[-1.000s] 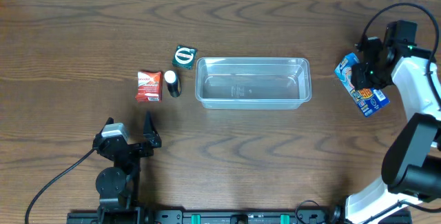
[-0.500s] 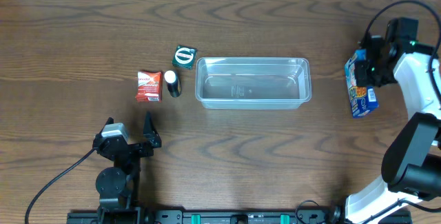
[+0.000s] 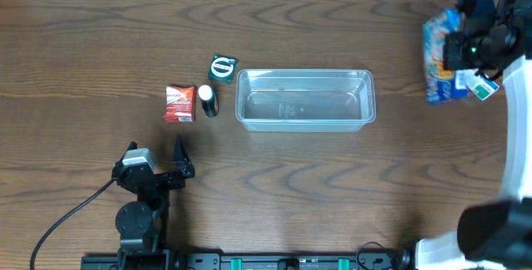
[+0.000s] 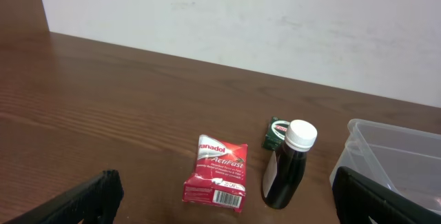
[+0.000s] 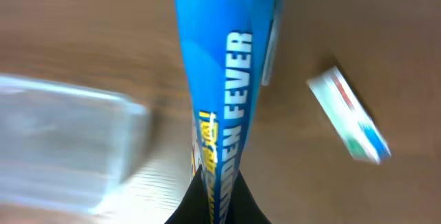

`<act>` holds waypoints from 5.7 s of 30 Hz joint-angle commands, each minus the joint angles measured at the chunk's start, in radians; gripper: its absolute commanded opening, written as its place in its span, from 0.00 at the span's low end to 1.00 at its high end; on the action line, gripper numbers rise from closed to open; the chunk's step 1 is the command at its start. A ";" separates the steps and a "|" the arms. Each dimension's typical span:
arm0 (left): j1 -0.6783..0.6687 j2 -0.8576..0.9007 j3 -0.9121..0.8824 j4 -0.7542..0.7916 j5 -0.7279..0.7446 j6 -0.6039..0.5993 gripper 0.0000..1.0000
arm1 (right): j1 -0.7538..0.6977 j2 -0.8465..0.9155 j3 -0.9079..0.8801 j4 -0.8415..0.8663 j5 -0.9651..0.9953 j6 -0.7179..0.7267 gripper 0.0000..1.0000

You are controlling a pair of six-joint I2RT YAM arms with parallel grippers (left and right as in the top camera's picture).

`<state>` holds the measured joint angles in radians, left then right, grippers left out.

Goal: Pack container
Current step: 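Grasp the blue box with the right gripper and lift it, then carry the blue box over the container and lower it inside, then release the blue box and press it flat in the container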

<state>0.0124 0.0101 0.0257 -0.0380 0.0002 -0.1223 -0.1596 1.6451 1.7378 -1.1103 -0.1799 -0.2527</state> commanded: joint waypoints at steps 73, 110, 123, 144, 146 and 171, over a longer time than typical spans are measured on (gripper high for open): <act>0.006 -0.005 -0.022 -0.035 -0.009 0.014 0.98 | 0.554 0.266 -0.328 0.292 0.101 -0.980 0.24; 0.006 -0.005 -0.022 -0.035 -0.009 0.014 0.98 | 0.610 -0.017 -0.325 0.284 -0.147 -0.399 0.81; 0.006 -0.005 -0.022 -0.035 -0.009 0.014 0.98 | 0.584 0.098 -0.327 0.480 0.151 0.265 0.13; 0.006 -0.005 -0.022 -0.035 -0.009 0.014 0.98 | 0.566 0.166 -0.327 0.410 0.177 0.380 0.03; 0.006 -0.005 -0.022 -0.035 -0.009 0.014 0.98 | 0.563 0.166 -0.327 0.397 0.177 0.380 0.02; 0.006 -0.005 -0.022 -0.035 -0.009 0.014 0.98 | 0.568 0.151 -0.326 0.253 0.062 0.399 0.01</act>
<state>0.0124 0.0101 0.0257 -0.0380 0.0006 -0.1223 0.4080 1.8103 1.4120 -0.8478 -0.0700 0.1276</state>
